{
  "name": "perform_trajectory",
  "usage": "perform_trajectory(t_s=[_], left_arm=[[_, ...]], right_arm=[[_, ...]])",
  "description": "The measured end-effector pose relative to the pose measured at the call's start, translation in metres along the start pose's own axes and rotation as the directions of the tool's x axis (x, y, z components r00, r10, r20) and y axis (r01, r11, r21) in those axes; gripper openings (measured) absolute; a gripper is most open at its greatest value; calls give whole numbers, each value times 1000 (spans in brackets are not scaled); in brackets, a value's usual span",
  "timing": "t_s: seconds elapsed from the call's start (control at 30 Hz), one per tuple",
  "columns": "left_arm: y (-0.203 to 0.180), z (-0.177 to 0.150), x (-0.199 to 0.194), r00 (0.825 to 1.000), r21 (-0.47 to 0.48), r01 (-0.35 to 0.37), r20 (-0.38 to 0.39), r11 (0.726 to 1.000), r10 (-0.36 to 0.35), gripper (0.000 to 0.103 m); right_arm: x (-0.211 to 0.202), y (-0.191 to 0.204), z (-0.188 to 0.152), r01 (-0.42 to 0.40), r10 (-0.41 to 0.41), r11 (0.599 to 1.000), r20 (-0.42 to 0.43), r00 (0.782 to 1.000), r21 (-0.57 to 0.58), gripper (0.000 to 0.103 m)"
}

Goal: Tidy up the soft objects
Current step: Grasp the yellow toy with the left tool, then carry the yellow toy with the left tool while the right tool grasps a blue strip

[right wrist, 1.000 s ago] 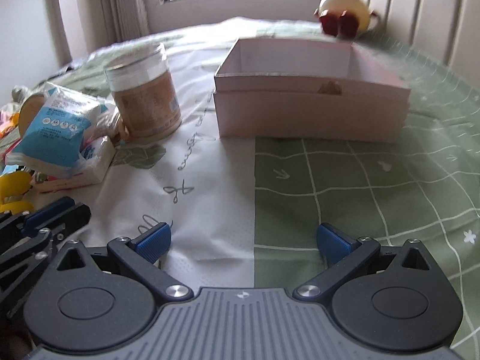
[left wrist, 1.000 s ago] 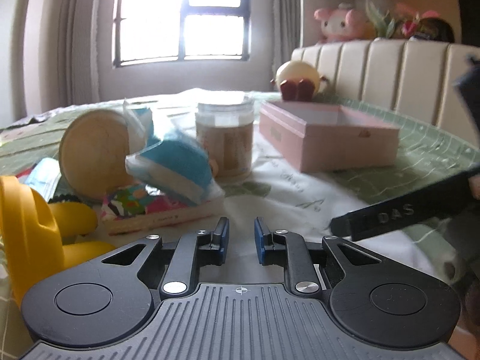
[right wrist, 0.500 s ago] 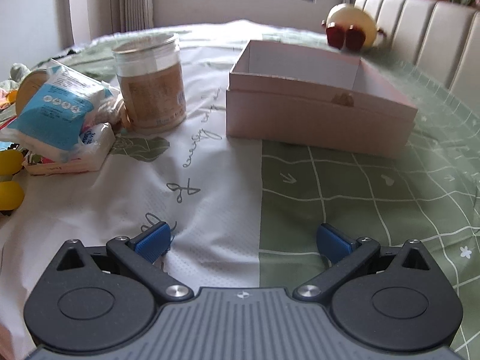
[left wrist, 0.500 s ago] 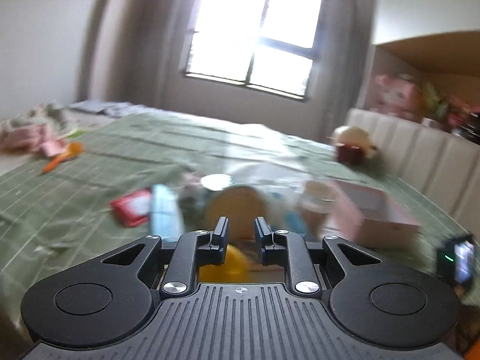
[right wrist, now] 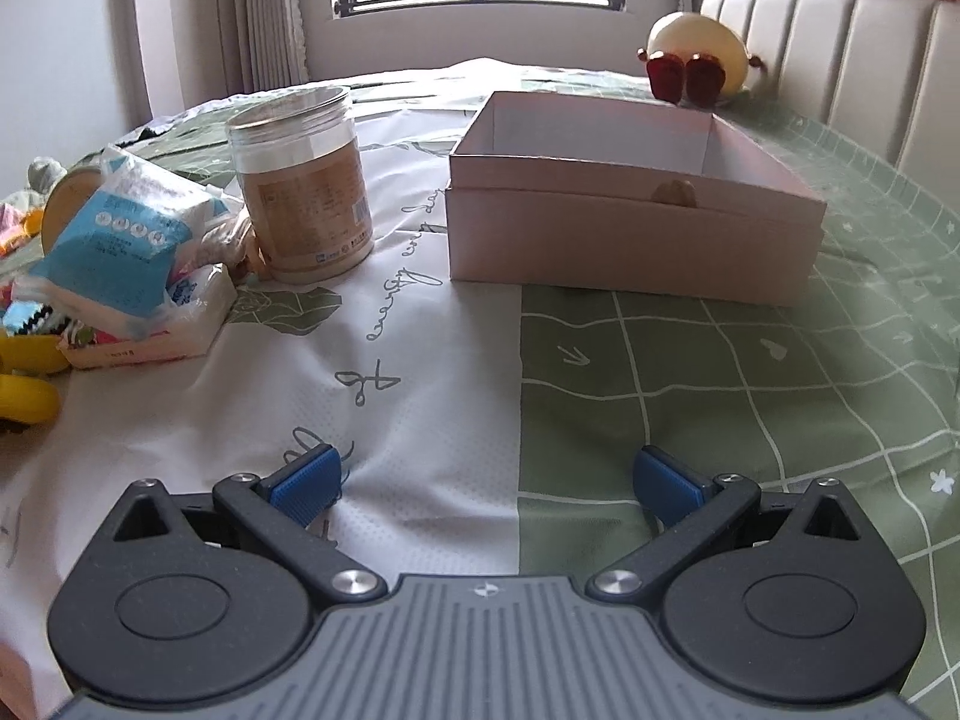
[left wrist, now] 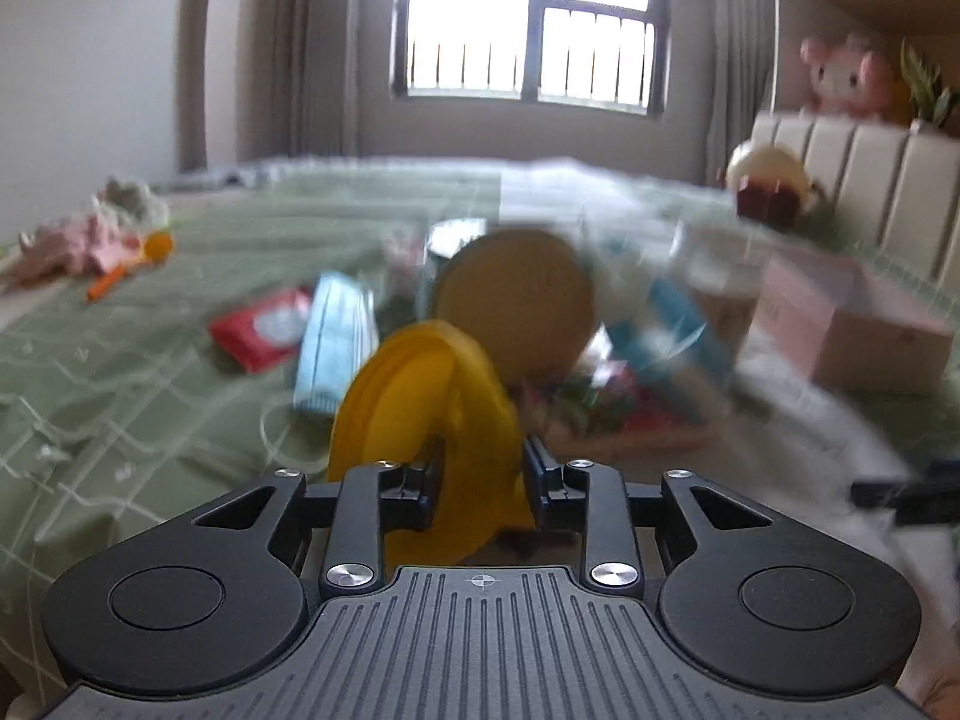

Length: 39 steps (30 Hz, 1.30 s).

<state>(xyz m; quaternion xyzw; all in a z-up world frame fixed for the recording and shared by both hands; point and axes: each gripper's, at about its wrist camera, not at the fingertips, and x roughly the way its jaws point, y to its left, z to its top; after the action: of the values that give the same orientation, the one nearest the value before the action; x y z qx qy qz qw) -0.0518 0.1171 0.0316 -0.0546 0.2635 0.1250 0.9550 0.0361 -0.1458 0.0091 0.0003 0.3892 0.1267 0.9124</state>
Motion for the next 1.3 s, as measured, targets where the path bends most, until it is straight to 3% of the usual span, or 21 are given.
perform_trajectory(t_s=[0.1, 0.27, 0.4, 0.57, 0.7, 0.8, 0.87, 1.0, 1.13, 1.17, 1.2, 1.3], left_arm=[[9, -5, 7, 994, -38, 87, -66, 995, -89, 31], [20, -9, -10, 990, -47, 130, 56, 990, -128, 16], [39, -4, -24, 980, -66, 163, 121, 984, -155, 15], [89, 16, -52, 969, -66, 157, 205, 985, -141, 15], [148, 31, -70, 963, -131, 90, 265, 987, -53, 15], [192, 37, -75, 959, -208, 46, 282, 977, 14, 15], [218, 37, -74, 958, -255, 32, 284, 967, 43, 15], [251, 32, -61, 958, -315, 21, 279, 949, 71, 15], [270, 26, -40, 965, -349, 18, 252, 937, 75, 15], [276, 26, -35, 968, -356, 22, 241, 934, 69, 15], [278, 28, -29, 971, -361, 27, 231, 932, 62, 15], [278, 42, -17, 974, -340, 41, 221, 939, 38, 15]], right_arm=[[0, -1, -1, -11, 11, 1000, 3, 1000, -10, 103], [-6, 5, -3, -2, 4, 998, 31, 999, -56, 101], [-27, 27, 9, -13, 20, 993, 61, 998, -115, 90], [-66, 99, 55, -107, 140, 972, 153, 978, -210, 90], [-65, 184, 92, -224, 265, 934, 121, 957, -280, 87], [-41, 251, 98, -276, 320, 893, 70, 945, -355, 70], [-21, 290, 95, -280, 325, 871, 46, 945, -402, 65], [36, 360, 84, -194, 226, 836, 1, 974, -513, 49], [82, 383, 84, -117, 100, 820, -63, 993, -559, 41], [88, 383, 87, -124, 95, 824, -80, 992, -553, 27], [90, 382, 94, -143, 103, 827, -104, 989, -543, 6], [68, 361, 133, -270, 229, 858, -145, 963, -437, 3]])
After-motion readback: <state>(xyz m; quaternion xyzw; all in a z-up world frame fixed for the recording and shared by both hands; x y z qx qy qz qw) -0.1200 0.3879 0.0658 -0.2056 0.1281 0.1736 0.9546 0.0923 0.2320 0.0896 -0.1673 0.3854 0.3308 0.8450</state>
